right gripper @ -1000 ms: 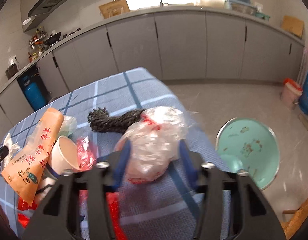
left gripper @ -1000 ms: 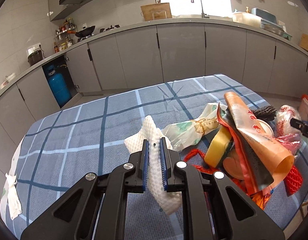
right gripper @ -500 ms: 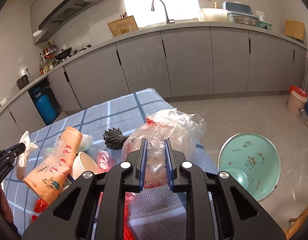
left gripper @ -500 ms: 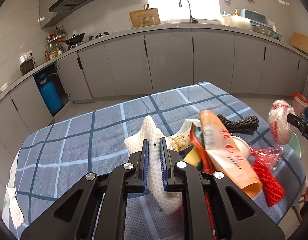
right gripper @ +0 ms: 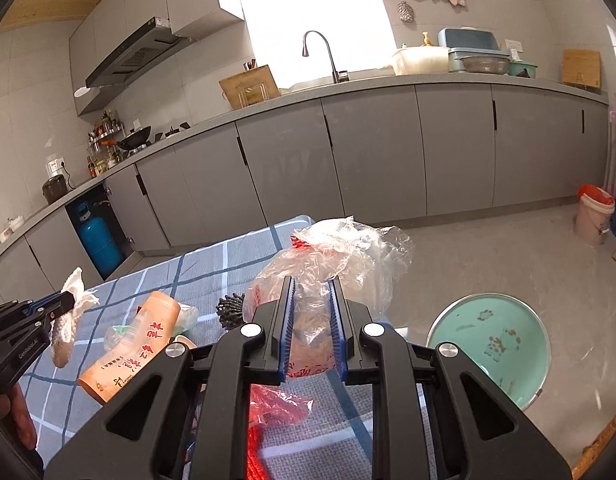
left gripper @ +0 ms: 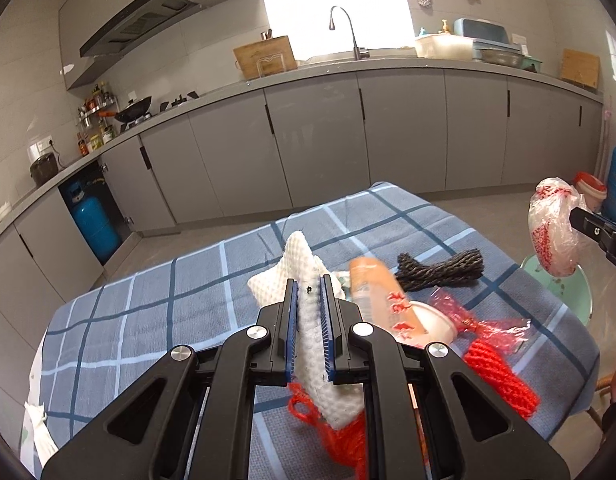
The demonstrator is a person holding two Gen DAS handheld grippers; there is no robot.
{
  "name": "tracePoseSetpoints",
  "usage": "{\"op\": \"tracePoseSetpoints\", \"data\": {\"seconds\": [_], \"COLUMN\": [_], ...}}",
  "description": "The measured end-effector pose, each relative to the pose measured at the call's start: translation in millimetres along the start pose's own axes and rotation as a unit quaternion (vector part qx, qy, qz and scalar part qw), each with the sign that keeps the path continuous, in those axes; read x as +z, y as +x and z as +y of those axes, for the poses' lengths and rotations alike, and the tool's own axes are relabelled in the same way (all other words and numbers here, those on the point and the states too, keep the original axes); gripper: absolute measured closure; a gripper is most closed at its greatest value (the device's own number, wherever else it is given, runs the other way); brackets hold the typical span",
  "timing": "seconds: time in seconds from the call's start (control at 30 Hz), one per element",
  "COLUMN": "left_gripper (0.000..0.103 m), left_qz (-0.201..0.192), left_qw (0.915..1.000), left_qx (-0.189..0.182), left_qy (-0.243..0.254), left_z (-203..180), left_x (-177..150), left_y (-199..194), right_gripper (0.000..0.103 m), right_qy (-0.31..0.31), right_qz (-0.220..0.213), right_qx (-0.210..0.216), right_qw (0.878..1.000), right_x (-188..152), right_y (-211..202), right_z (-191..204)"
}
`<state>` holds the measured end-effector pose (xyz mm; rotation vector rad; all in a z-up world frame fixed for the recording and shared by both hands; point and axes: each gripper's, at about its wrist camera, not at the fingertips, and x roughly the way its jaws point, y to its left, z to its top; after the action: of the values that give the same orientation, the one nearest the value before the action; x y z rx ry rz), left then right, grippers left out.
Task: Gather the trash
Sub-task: 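Carry the white foam sleeve and clear bag over the mint-green basin with both grippers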
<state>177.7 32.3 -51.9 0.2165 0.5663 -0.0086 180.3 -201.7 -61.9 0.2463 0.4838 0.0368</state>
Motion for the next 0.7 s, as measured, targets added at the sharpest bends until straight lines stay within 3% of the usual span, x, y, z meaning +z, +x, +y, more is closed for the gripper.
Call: {"op": "tracePoseSetpoints", "data": {"seconds": [0.37,0.7], "left_gripper": [0.091,0.091], "left_qz": [-0.022,-0.036], "left_qw": [0.9988,0.9936], "left_qx": [-0.028,-0.076], "left_qy": [0.034,0.075], "left_z": [-44.4,-110.5], "left_x": [27.7,48.2], "left_y": [-4.6,-6.7], "right_gripper": [0.085,0.085], "right_qy": [0.011,0.035], "right_qz": [-0.01,-0.013], "right_qx": [-0.012,-0.044], "right_qw": [1.0,0.998], "right_x": [3.8,6.0], "right_y": [-9.5,-12.8], "right_z": [-25.3,-69.7]}}
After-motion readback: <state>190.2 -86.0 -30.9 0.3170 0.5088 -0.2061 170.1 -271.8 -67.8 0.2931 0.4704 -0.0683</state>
